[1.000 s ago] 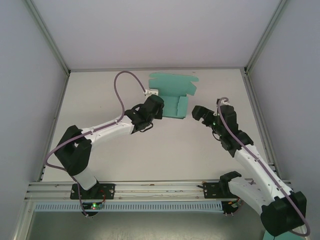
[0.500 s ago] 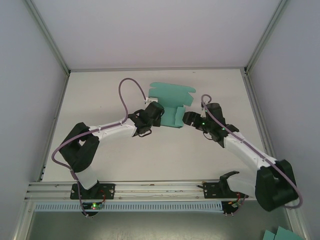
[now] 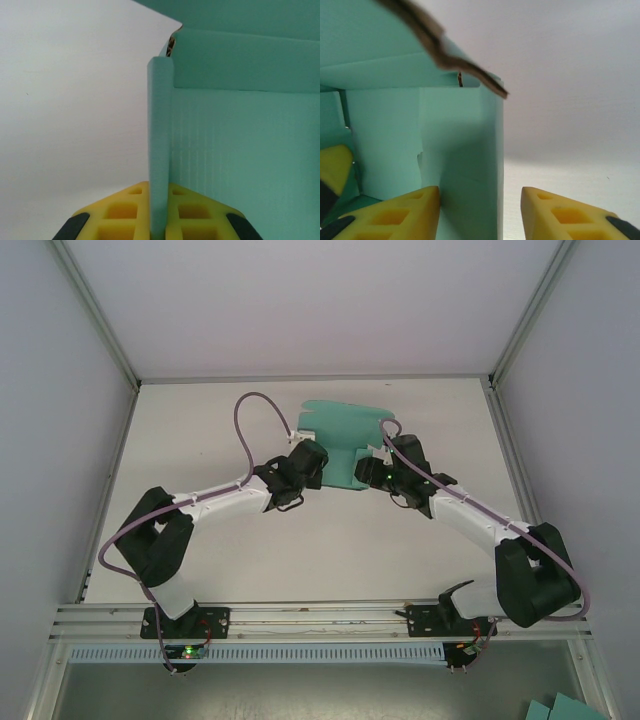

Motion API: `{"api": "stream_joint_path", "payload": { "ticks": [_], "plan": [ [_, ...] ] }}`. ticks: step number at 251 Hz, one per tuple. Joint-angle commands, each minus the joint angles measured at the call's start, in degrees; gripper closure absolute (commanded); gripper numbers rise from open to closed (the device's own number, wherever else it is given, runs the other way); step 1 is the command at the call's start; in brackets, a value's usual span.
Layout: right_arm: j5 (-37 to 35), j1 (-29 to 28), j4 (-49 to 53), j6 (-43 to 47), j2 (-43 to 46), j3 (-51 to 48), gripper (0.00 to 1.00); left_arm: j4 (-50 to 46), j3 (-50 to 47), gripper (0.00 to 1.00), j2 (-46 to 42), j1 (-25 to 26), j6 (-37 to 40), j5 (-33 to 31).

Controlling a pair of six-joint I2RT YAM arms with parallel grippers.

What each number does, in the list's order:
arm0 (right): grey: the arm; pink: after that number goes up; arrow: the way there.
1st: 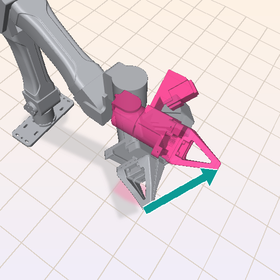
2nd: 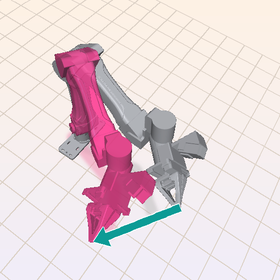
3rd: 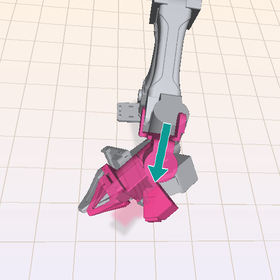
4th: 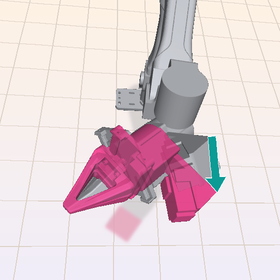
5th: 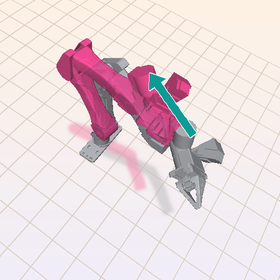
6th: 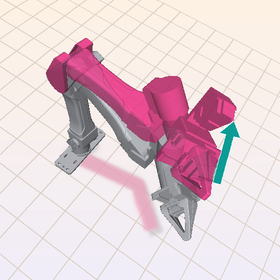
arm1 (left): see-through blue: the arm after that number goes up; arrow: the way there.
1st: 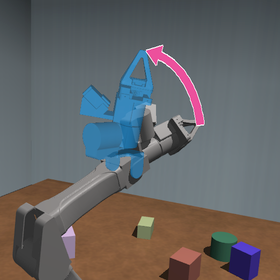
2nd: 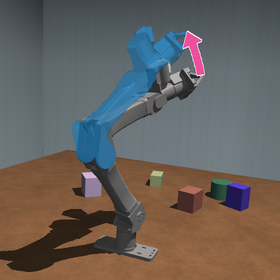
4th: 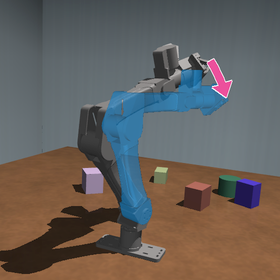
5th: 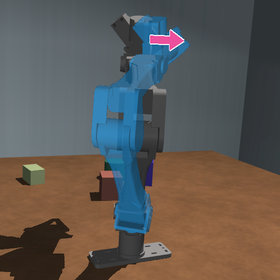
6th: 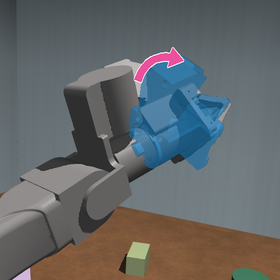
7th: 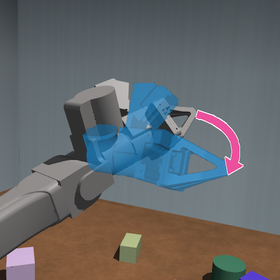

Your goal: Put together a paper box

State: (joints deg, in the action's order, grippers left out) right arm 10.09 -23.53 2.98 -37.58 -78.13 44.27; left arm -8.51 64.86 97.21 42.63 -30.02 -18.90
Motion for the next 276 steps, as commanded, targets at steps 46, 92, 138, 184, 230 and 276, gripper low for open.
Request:
{"api": "stream_joint_path", "payload": {
  "ticks": [46,92,138,184,230,276],
  "plan": [
    [-3.7,-1.2,-0.8,0.0,-3.7,2.3,0.70,2.9,2.5,1.00,-2.5,-0.3,1.3,0.6],
    [-5.8,-2.9,-1.6,-1.0,-9.5,5.8,0.71,3.1,2.5,1.00,-3.3,0.2,2.2,0.9],
    [-9.0,-3.5,-0.9,-2.2,-10.6,7.0,0.81,2.9,2.3,1.00,-4.2,0.2,2.6,0.1],
    [-11.9,-4.5,4.9,-0.1,-11.3,9.3,0.80,2.9,2.4,1.00,-4.0,0.2,2.8,-0.1],
    [-10.1,-5.8,2.1,-0.9,-13.1,9.9,0.80,2.8,3.3,1.00,-3.3,0.4,3.2,0.6],
    [-17.9,-7.7,7.9,-4.4,-17.9,15.2,0.81,3.3,3.6,1.00,-3.6,0.9,3.4,0.5]
  ]
}}
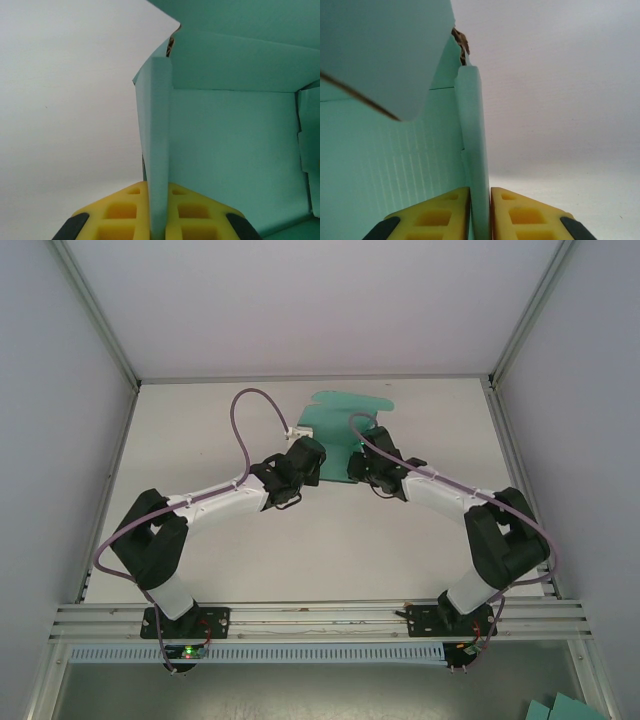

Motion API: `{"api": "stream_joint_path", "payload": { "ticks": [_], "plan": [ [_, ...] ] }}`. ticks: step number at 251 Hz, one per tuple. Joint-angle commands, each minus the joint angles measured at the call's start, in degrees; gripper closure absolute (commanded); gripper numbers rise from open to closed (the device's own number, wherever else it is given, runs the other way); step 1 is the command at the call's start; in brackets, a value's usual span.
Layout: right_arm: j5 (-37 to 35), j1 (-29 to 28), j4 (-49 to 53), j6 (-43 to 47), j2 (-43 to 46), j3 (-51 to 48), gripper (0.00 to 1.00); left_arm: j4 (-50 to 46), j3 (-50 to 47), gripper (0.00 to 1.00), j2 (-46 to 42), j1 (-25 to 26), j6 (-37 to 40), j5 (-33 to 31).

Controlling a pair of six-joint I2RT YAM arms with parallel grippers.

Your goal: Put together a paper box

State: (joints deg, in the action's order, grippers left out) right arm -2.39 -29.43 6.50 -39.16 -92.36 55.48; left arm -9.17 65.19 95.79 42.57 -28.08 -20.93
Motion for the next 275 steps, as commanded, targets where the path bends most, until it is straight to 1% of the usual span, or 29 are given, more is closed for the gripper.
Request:
{"api": "stream_joint_path", "payload": {
  "ticks": [1,44,54,66,84,114,145,160,180,206,213,223,244,255,267,275],
  "plan": [
    [-5.6,-1.9,4.5,-3.0,-3.8,4.1,0.81,4.0,3.3,1.00,-2.2,0.9,1.5,2.5],
    [-15.7,-3.7,10.0,-6.0,-8.3,7.8,0.96,3.4,4.0,1.00,-2.5,1.2,1.6,1.5],
    [-17.9,-3.7,13.6,-5.4,-9.7,9.2,0.97,3.1,4.0,1.00,-2.9,1.3,1.6,0.9],
    [-21.6,-3.7,21.0,-6.3,-11.5,12.2,1.00,2.7,3.9,1.00,-3.3,1.3,1.8,0.0],
    [-28.8,-4.1,29.5,-7.0,-13.3,15.0,1.00,2.0,3.8,1.00,-4.0,1.3,2.1,-1.5],
    [-34.0,-4.0,32.3,-8.3,-11.8,13.8,1.00,2.3,3.0,1.00,-4.9,1.3,2.2,-2.4],
    [-43.6,-4.3,43.3,-10.6,-14.2,17.8,1.00,1.9,3.3,1.00,-5.1,1.3,2.2,-2.5],
    [-45.7,-4.1,46.4,-11.6,-15.5,19.0,1.00,1.9,3.3,1.00,-5.2,1.3,2.2,-2.6],
    [-43.2,-3.3,42.8,-10.4,-14.7,17.5,1.00,2.1,3.5,1.00,-5.2,1.3,2.3,-2.2],
    [-39.2,-3.7,30.9,-4.9,-10.5,13.1,1.00,1.6,3.7,1.00,-5.0,1.3,2.4,-1.7],
    [-37.1,-3.7,27.7,-3.0,-9.3,12.2,1.00,1.7,3.7,1.00,-5.0,1.3,2.6,-1.7],
    [-34.3,-3.7,22.9,-0.4,-7.3,10.7,0.93,1.7,3.7,1.00,-5.1,1.2,2.5,-1.6],
    [-26.7,-2.9,14.4,2.2,-3.6,7.4,0.92,2.3,3.4,1.00,-5.5,1.3,2.5,-0.7],
    [-22.6,-2.3,10.5,2.3,-1.8,5.8,0.86,2.7,3.2,1.00,-5.6,1.2,2.6,0.0],
    [-17.3,-1.3,6.7,2.5,-0.3,4.1,0.72,3.0,3.0,1.00,-5.8,1.3,2.7,0.6],
    [-14.3,-0.7,4.5,2.4,0.6,3.0,0.71,3.0,2.9,1.00,-5.8,1.3,2.7,0.8]
  ]
}}
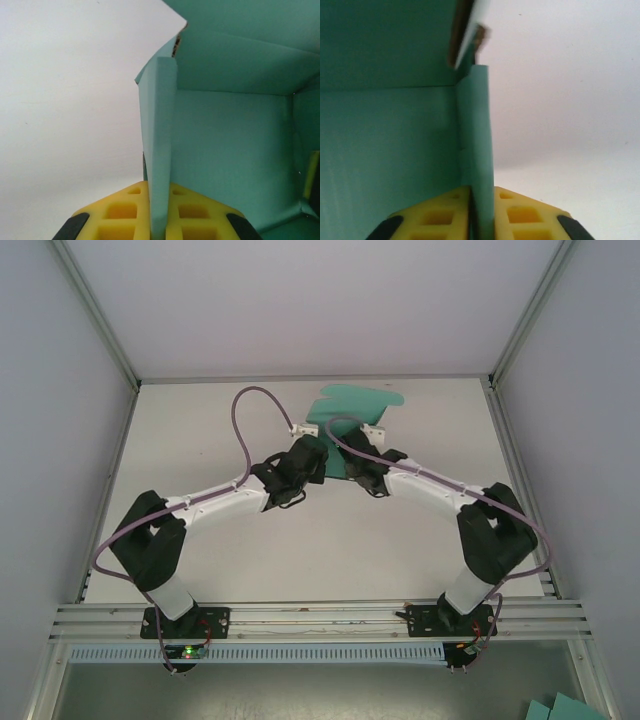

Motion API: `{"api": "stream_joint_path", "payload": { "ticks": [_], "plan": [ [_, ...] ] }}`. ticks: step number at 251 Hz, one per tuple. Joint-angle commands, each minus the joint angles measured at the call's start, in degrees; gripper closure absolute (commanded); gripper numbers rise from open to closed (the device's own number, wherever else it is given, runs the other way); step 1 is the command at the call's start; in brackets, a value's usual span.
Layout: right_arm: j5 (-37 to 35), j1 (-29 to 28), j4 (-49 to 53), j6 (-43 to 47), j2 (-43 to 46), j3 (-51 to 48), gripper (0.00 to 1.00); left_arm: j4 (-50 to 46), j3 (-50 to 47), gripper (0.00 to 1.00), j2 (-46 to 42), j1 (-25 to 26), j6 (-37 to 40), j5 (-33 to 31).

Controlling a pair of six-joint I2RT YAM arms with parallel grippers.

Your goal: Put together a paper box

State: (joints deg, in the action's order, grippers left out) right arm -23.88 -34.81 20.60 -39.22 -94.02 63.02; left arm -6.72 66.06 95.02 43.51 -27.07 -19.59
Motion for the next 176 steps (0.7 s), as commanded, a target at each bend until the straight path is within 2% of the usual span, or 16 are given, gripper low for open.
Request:
{"api": "stream_joint_path", "payload": {
  "ticks": [1,22,43,81,102,115,176],
  "plan": [
    [7.6,4.7,-9.9,2.5,2.3,-4.7,0.71,0.6,2.0,1.00,-5.1,0.3,1.7,-0.5],
    [13.4,6.3,-13.5,1.0,3.9,-6.7,0.67,1.4,1.4,1.00,-5.5,0.3,2.2,0.4],
    [15.6,7.3,-15.8,0.2,5.2,-8.2,0.67,2.0,0.9,1.00,-5.9,0.3,2.6,1.0],
    [12.8,7.6,-13.0,0.7,5.8,-7.4,0.86,1.7,0.6,1.00,-6.1,0.3,2.7,1.1],
    [9.4,7.3,-9.3,0.5,4.9,-5.9,0.97,2.1,0.4,1.00,-6.5,0.3,2.6,0.6],
    [7.2,7.3,-6.4,0.9,4.1,-4.6,1.00,2.0,0.3,1.00,-6.8,0.4,2.6,0.2],
    [-7.8,6.1,8.3,0.7,-0.7,1.3,1.00,0.0,0.9,1.00,-7.0,0.3,1.6,-3.2]
  ]
}}
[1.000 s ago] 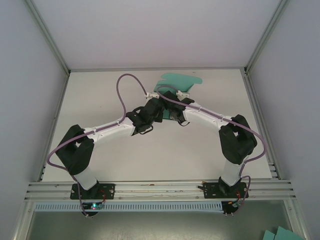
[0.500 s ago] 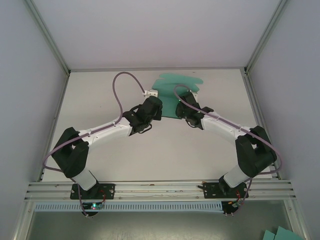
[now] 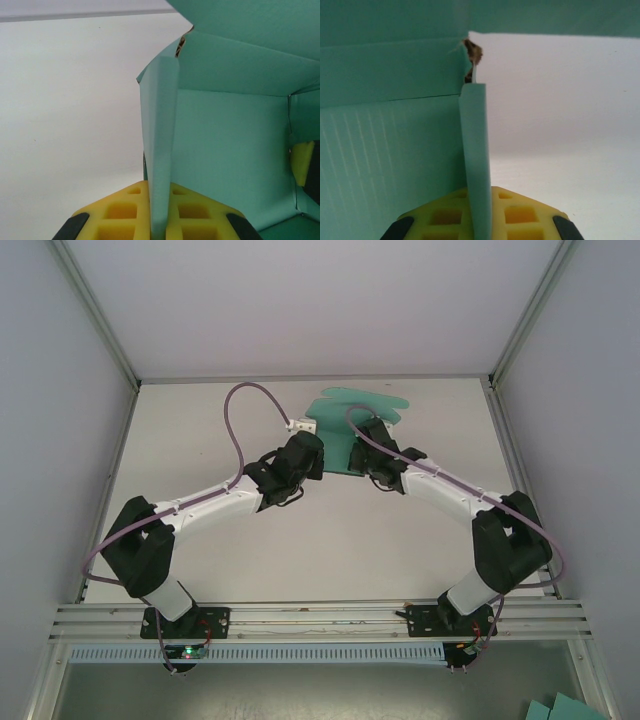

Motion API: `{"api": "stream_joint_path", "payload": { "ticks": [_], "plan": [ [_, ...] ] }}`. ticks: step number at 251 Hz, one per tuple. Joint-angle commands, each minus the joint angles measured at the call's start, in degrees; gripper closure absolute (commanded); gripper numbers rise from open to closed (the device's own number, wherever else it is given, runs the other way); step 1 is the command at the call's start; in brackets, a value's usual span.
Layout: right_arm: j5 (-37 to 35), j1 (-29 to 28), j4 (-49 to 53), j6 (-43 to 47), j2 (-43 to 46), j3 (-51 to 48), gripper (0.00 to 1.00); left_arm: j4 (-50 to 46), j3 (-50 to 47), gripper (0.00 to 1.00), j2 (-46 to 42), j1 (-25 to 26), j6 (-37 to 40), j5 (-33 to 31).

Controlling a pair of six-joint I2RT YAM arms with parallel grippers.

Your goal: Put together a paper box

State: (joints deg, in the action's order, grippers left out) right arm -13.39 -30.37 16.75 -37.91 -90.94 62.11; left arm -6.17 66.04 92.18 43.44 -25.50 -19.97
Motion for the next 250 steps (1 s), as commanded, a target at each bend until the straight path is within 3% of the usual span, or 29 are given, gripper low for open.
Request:
{"api": "stream_joint_path", "payload": {
  "ticks": [1,36,71,143,166,184,222,250],
  "plan": [
    [-18.5,1.7,12.3,-0.6,-3.8,2.3,1.00,-0.6,0.9,1.00,-4.2,0.4,-0.1,-2.8],
    [-26.3,1.3,16.6,-0.1,-5.6,3.8,1.00,-1.8,1.5,1.00,-4.0,0.4,-0.6,-4.2],
    [-31.5,1.8,22.1,-5.4,-7.2,6.2,1.00,-2.1,2.0,1.00,-3.7,0.4,-0.8,-4.2],
    [-30.0,1.1,15.8,-0.7,-7.2,6.7,1.00,-2.1,1.9,1.00,-3.6,0.4,-1.2,-3.5],
    [-21.7,1.1,4.0,4.1,-2.5,1.8,0.75,-2.2,1.5,1.00,-4.0,0.4,-1.5,-3.3],
    [-9.6,1.8,-6.7,7.6,2.2,-3.4,0.58,-1.6,0.9,1.00,-4.4,0.4,-1.7,-2.7],
    [12.8,3.9,-22.8,8.5,9.4,-11.0,0.36,-0.6,0.0,1.00,-4.8,0.4,-1.8,-2.1],
    [20.8,4.0,-28.0,8.0,12.8,-13.4,0.15,-0.4,-0.4,1.00,-4.4,0.4,-2.1,-2.0]
  ]
}}
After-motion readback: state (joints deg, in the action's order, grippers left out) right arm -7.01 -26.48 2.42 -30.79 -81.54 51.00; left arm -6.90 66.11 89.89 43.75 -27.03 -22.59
